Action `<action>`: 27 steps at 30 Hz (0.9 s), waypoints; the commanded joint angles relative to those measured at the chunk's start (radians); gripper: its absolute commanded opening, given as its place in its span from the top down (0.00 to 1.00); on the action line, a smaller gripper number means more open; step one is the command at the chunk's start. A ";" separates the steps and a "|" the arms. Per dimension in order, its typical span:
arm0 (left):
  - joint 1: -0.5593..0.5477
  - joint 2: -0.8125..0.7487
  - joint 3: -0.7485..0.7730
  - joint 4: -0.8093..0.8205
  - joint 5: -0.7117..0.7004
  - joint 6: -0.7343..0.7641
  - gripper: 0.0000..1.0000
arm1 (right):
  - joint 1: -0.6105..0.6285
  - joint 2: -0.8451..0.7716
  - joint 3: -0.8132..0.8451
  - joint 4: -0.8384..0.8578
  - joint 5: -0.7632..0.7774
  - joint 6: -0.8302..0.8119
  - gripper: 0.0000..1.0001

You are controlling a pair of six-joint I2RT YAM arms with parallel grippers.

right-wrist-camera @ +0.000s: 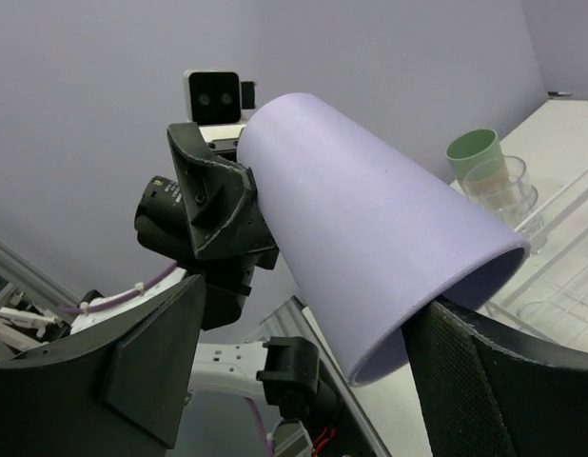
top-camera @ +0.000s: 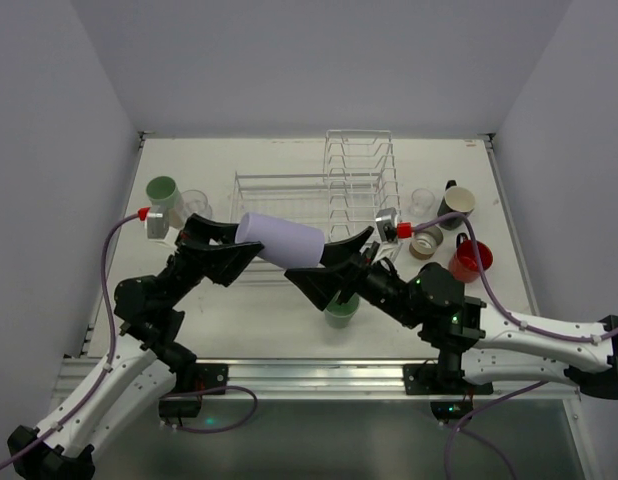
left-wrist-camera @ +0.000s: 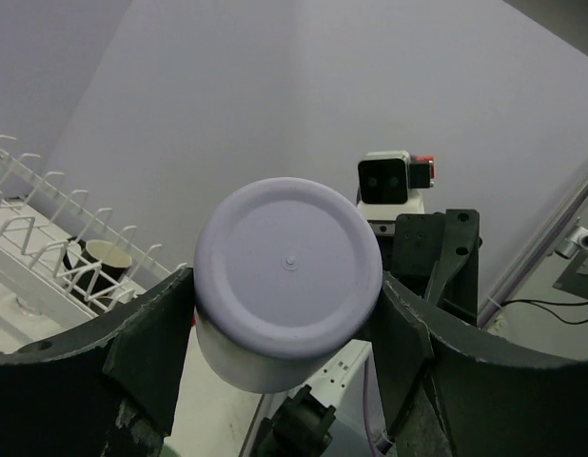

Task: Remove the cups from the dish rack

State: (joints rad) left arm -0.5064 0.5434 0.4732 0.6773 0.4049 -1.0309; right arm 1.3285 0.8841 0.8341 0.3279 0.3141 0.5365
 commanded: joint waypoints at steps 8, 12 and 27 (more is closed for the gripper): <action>0.000 0.000 -0.007 0.032 0.089 -0.005 0.62 | 0.005 0.065 0.083 0.214 -0.086 -0.108 0.52; 0.000 -0.016 0.013 -0.083 0.113 0.060 0.37 | 0.005 0.072 0.097 0.180 -0.081 -0.130 0.87; 0.000 -0.060 0.456 -1.031 -0.256 0.667 0.00 | 0.006 0.075 0.411 -0.849 0.003 -0.201 1.00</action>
State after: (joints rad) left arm -0.5110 0.4896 0.8707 -0.1055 0.3073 -0.5385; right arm 1.3338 0.9543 1.1740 -0.2230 0.2733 0.3565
